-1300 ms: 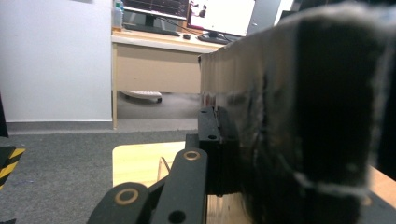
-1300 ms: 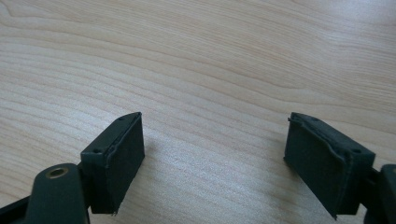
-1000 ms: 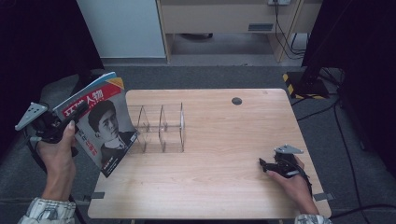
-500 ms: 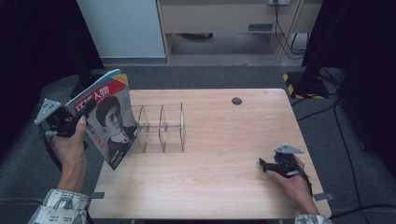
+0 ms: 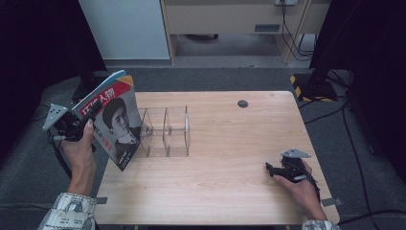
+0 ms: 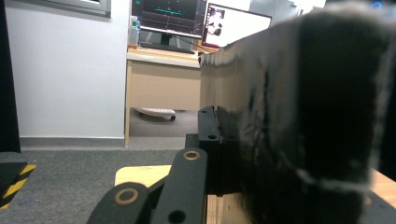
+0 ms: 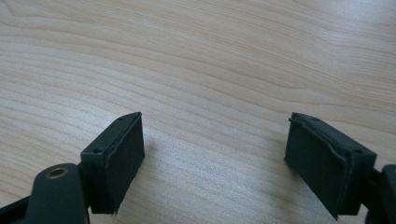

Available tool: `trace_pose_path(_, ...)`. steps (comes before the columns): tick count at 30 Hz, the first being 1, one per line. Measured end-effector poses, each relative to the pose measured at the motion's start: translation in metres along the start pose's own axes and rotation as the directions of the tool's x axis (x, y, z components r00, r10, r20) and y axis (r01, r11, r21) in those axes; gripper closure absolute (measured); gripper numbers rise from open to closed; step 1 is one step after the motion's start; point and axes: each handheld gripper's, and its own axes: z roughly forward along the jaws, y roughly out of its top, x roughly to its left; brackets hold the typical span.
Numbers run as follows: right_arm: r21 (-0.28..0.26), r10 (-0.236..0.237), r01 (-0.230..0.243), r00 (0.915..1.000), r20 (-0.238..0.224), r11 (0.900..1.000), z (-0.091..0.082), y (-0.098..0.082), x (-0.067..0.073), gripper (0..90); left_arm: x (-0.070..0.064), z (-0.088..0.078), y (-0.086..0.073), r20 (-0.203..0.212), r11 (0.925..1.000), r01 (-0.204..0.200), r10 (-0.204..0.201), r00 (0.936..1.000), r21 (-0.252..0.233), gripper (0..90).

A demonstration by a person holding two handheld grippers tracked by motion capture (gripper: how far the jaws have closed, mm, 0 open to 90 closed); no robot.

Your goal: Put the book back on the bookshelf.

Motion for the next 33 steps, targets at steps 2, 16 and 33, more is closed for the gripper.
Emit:
trace_pose_path(2,0.001,0.002,-0.002,1.0,0.0,1.0,0.0,0.0,0.0,19.8,0.002,0.0,-0.001,0.002,1.0,0.005,-0.005,1.0,-0.003,86.8)
trace_pose_path(16,0.0,0.0,0.0,1.0,-0.001,1.0,0.0,0.0,0.0,19.8,0.004,0.007,-0.018,0.014,0.9997,0.022,-0.022,0.9997,-0.012,86.8)
trace_pose_path(33,-0.004,0.003,-0.002,1.0,0.002,1.0,0.0,0.0,0.0,19.8,0.005,0.009,-0.031,0.017,0.9984,0.046,-0.046,0.9988,-0.034,86.7)
